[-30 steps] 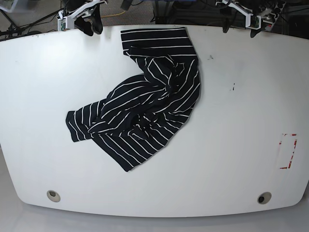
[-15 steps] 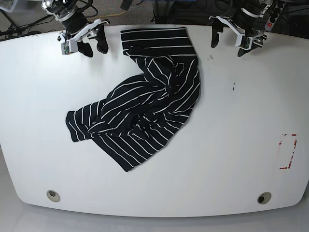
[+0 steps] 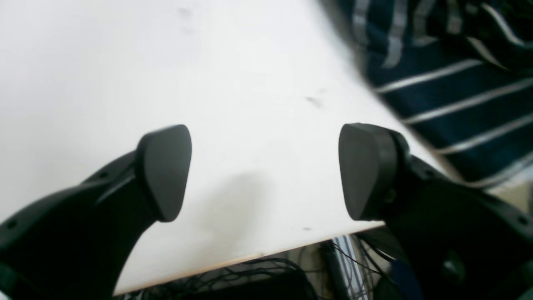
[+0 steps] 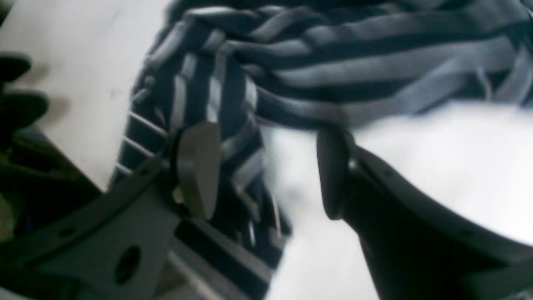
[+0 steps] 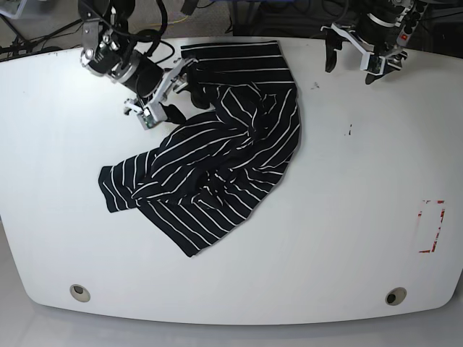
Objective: Fold the T-shirt properly
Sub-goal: 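Lower the right gripper onto the crumpled striped shirt's bunched fabric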
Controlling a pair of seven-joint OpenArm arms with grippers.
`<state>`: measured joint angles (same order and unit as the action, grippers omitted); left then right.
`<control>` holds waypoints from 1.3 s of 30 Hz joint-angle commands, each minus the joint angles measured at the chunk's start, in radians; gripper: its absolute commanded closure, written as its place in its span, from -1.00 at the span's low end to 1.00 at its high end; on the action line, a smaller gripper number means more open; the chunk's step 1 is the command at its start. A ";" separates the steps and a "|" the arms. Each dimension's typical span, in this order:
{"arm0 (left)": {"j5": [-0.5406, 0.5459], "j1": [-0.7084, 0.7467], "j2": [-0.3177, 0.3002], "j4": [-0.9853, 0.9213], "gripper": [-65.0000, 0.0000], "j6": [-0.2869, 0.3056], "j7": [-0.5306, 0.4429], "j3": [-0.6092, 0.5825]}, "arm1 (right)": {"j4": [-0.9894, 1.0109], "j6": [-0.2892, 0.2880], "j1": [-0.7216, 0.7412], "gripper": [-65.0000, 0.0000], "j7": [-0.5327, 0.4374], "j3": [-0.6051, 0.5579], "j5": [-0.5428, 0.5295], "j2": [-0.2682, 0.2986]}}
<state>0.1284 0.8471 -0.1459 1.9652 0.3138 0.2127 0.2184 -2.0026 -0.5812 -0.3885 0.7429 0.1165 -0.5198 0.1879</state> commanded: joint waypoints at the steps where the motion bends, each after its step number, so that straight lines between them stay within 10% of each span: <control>1: 0.007 0.011 -0.004 0.018 -0.59 0.002 -0.025 0.002 | -0.022 -0.006 0.053 -0.11 0.036 -0.033 -0.013 0.002; 12: 0.006 0.014 -0.001 0.018 -0.59 0.000 -0.023 0.036 | 0.013 0.016 0.193 -0.12 0.100 -0.139 -0.121 -0.069; 27: -0.138 0.010 0.087 0.018 -0.59 0.000 -0.023 0.059 | 0.016 0.313 0.208 -0.10 0.094 -0.225 0.114 -0.238; 39: -0.157 0.010 0.122 0.018 -0.59 0.002 -0.023 0.059 | 0.134 0.356 0.225 -0.10 0.099 -0.223 0.137 -0.265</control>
<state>-0.0334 0.8455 -0.0204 1.9652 0.3157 0.2131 0.2741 -1.8610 -0.2173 -0.1806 0.8669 -0.1055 -0.3664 -0.0719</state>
